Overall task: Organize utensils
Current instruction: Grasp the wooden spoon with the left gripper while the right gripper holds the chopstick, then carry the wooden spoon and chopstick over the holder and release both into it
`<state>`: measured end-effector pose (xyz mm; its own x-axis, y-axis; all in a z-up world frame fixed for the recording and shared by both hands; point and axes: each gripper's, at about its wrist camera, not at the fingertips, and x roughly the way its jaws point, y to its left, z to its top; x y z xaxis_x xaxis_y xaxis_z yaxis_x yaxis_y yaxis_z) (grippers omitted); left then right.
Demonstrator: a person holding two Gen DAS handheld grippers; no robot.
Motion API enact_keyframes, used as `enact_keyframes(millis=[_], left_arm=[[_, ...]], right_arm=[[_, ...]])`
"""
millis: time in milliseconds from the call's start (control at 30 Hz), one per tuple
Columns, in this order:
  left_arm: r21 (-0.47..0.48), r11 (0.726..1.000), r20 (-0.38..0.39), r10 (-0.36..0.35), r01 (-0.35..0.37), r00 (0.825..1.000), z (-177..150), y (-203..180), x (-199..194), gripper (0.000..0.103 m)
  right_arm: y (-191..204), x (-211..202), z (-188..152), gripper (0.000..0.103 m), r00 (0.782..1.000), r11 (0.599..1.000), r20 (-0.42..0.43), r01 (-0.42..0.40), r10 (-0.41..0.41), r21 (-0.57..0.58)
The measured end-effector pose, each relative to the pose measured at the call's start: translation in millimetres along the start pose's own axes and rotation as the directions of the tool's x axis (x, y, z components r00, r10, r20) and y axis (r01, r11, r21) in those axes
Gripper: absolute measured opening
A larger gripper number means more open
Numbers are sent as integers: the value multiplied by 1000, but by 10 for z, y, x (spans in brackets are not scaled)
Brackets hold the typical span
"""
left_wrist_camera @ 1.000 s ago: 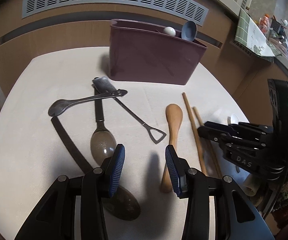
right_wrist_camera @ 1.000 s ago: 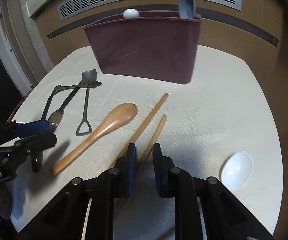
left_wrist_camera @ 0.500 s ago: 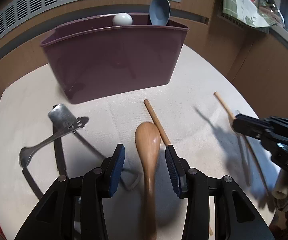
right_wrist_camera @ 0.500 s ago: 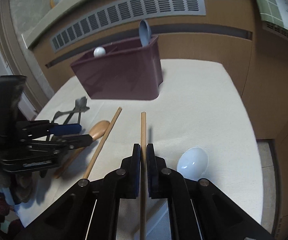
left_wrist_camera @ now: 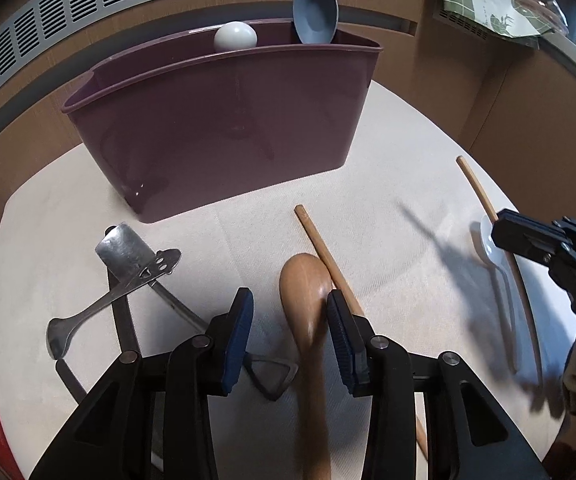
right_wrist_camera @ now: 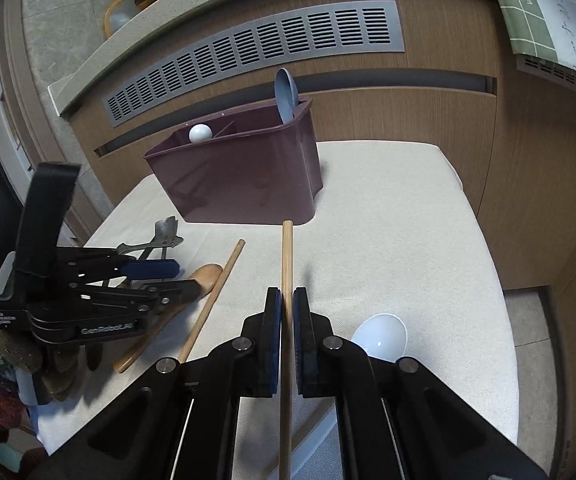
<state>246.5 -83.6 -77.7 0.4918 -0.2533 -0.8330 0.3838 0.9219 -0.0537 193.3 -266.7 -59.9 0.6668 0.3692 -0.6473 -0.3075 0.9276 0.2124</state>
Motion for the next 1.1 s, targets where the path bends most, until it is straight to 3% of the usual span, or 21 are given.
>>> enact_keyframes(millis=[233, 367, 467, 567, 633, 800, 933, 1100], left_arm=[[46, 999, -15, 24, -24, 1000, 58, -131, 152, 36], [19, 1000, -10, 16, -15, 1000, 117, -126, 189, 31], [-24, 1000, 30, 14, -13, 999, 49, -49, 84, 31], [-76, 997, 106, -25, 34, 994, -58, 19, -179, 31], [-102, 992, 181, -54, 73, 982, -115, 59, -433, 31], [-141, 986, 333, -33, 84, 942, -196, 147, -946, 31], [-139, 987, 386, -15, 74, 922, -189, 151, -1158, 31], [-135, 988, 412, -16, 79, 911, -213, 134, -1278, 31]], right_arm=[[8, 14, -5, 5, 1000, 1000, 0, -15, 15, 15], [2, 7, -9, 5, 1000, 1000, 2, -12, 12, 21], [19, 0, -4, 5, 1000, 1000, 9, -16, 16, 22], [48, -26, 13, 5, 1000, 1000, 19, -19, 19, 18], [69, -49, 35, 5, 999, 1000, 29, -21, 21, 15], [189, -117, 112, 5, 998, 999, 58, -35, 35, -5], [277, -145, 160, 5, 997, 999, 71, -40, 41, -21], [334, -172, 204, 5, 996, 999, 79, -31, 34, -38]])
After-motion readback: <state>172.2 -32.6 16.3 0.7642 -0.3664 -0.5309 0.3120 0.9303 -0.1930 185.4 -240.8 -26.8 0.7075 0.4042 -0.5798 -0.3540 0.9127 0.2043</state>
